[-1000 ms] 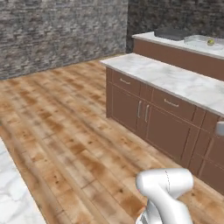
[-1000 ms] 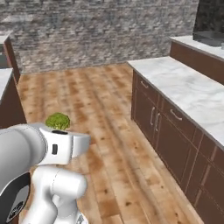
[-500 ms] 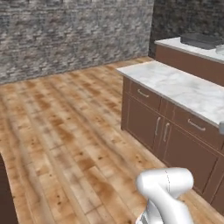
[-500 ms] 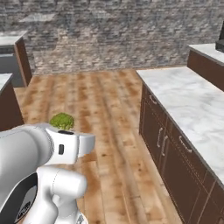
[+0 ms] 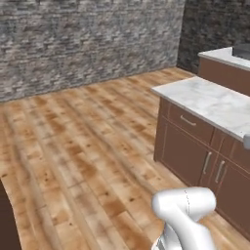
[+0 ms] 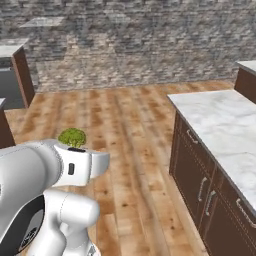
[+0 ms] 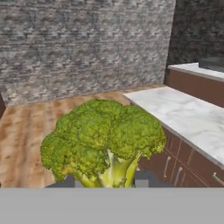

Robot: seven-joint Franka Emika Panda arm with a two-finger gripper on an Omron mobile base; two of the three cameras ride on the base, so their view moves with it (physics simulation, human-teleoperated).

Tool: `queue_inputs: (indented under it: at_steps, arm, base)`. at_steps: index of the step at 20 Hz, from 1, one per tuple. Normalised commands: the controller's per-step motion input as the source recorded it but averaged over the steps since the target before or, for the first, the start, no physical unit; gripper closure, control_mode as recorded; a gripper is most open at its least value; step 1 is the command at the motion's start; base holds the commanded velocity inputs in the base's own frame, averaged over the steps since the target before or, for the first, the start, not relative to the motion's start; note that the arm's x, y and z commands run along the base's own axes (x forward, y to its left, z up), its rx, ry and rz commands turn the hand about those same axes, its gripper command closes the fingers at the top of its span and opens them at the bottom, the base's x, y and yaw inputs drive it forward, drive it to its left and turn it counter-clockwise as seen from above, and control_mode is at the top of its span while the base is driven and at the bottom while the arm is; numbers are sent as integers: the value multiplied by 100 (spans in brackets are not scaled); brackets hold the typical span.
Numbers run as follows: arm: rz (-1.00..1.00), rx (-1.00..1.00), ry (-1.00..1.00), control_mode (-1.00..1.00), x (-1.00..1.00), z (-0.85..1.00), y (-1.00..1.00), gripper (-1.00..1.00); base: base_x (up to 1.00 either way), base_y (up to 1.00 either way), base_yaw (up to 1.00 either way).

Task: Place the cold items (broccoli and squash) from the fridge in one tupperware on the dining counter. Place the warm items (hot dog and kebab skewer) in the stove area in another tupperware.

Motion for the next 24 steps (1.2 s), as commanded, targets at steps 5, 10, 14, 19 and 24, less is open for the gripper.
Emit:
queue_inputs:
  at_steps: [5,10,14,19,24]
  arm:
    - [0,0,0,100,0,0,0,100]
    - [0,0,0,100,0,0,0,100]
    - [0,0,0,100,0,0,0,100]
    - [0,0,0,100,0,0,0,100]
    - [0,0,0,100,0,0,0,100]
  base:
    - [100,86,-20]
    - [100,91,-33]
    - [100,35,-9]
    - [100,26,-12]
    - [100,29,-34]
